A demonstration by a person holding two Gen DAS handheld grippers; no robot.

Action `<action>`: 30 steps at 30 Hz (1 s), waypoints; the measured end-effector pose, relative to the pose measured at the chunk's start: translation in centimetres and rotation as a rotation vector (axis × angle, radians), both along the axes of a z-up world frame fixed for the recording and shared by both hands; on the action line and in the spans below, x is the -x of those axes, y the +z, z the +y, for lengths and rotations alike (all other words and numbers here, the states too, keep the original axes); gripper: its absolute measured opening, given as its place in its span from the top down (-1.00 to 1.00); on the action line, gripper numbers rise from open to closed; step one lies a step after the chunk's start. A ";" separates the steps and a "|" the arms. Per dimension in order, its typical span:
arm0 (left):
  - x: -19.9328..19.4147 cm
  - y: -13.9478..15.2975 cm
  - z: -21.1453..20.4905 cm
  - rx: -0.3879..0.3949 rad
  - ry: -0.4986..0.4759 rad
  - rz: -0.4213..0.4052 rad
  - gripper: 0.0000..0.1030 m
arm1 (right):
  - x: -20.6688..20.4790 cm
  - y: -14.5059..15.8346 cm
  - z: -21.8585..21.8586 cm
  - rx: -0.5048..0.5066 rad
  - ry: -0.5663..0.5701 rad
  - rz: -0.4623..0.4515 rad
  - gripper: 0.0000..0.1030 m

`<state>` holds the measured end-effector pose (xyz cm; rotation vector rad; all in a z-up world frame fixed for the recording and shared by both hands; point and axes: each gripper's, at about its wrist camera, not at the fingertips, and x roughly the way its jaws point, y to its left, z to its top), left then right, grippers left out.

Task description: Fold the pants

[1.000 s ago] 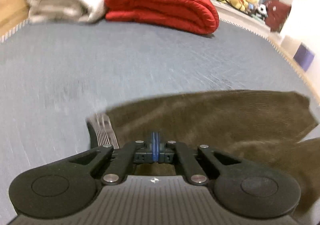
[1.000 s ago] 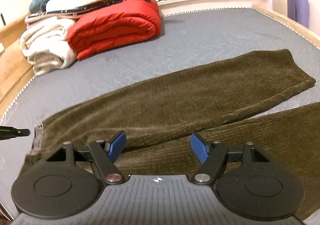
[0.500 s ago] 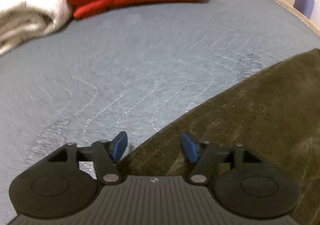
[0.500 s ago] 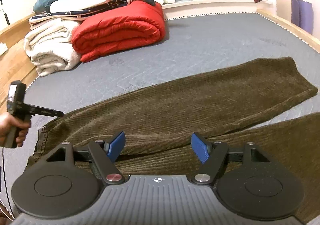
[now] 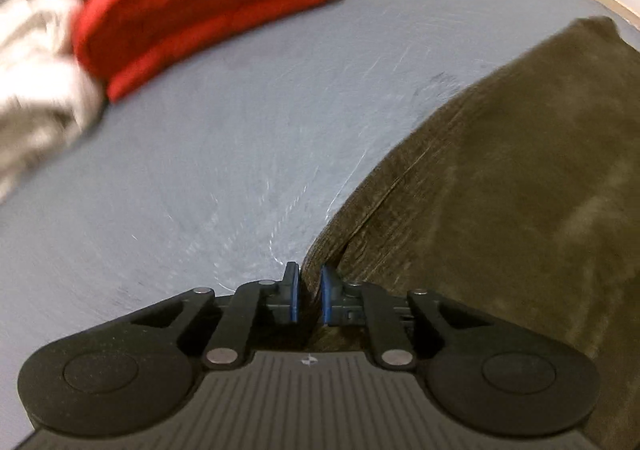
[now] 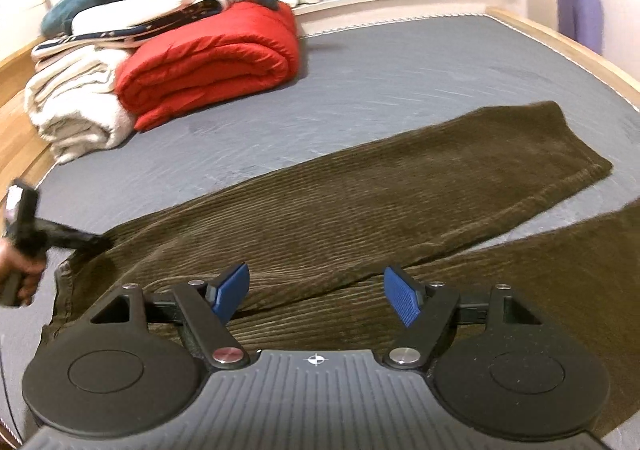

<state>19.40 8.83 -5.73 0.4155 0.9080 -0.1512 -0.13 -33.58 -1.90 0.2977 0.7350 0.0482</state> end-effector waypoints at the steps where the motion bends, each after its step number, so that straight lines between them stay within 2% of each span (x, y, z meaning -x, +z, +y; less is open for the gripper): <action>1: 1.5 1.3 -0.6 -0.001 -0.012 -0.033 0.79 | 0.1 0.0 -0.4 -0.006 -0.014 0.002 -0.48; 4: 7.5 4.5 -2.9 0.005 -0.069 -0.121 0.81 | 0.3 -0.3 -1.2 -0.018 -0.057 0.007 -0.48; 7: 14.4 5.7 -5.5 0.003 -0.149 -0.142 0.83 | 0.4 -0.9 -1.9 -0.045 -0.094 0.025 -0.48; 10: 20.3 4.5 -7.5 -0.001 -0.207 -0.109 0.88 | 0.4 -1.5 -2.6 -0.081 -0.133 0.046 -0.48; 13: 23.9 1.7 -8.1 0.033 -0.189 -0.042 0.89 | 0.4 -1.8 -3.2 -0.115 -0.161 0.067 -0.48; 16: 24.6 -0.9 -7.4 0.094 -0.123 0.056 0.83 | 0.7 -1.9 -3.2 -0.113 -0.175 0.069 -0.48; 17: 24.6 -0.7 -7.0 0.103 -0.104 0.056 0.82 | 0.7 -1.9 -3.2 -0.108 -0.177 0.069 -0.48; 18: 24.7 0.2 -6.5 0.136 -0.091 0.022 0.57 | 0.8 -2.0 -3.2 -0.103 -0.178 0.071 -0.48; 19: 24.7 1.3 -5.2 0.220 -0.065 -0.010 0.35 | 0.7 -2.1 -3.1 -0.102 -0.179 0.075 -0.48; 20: 24.5 2.0 -4.0 0.311 -0.029 -0.009 0.03 | 0.7 -2.2 -3.1 -0.103 -0.181 0.079 -0.48; 21: 24.0 2.4 -2.8 0.409 0.009 0.018 -0.03 | 0.6 -2.2 -3.1 -0.103 -0.183 0.083 -0.48; 22: 23.5 2.2 -1.6 0.520 0.052 0.090 -0.03 | 0.7 -2.4 -3.1 -0.101 -0.184 0.086 -0.48; 23: 23.2 1.5 -0.9 0.577 0.083 0.160 -0.03 | 0.6 -2.6 -3.1 -0.094 -0.185 0.089 -0.48; 24: 22.7 0.4 -0.6 0.602 0.118 0.239 -0.03 | 0.6 -2.7 -3.2 -0.088 -0.188 0.090 -0.48; 26: 21.8 -1.8 -0.1 0.592 0.190 0.340 -0.03 | 0.5 -2.9 -3.4 -0.080 -0.197 0.095 -0.48; 28: 21.1 -3.4 0.4 0.619 0.260 0.380 -0.03 | 0.3 -3.2 -3.7 -0.083 -0.212 0.103 -0.48; 30: 20.6 -4.0 1.0 0.664 0.314 0.363 -0.05 | 0.2 -3.5 -4.0 -0.088 -0.221 0.109 -0.48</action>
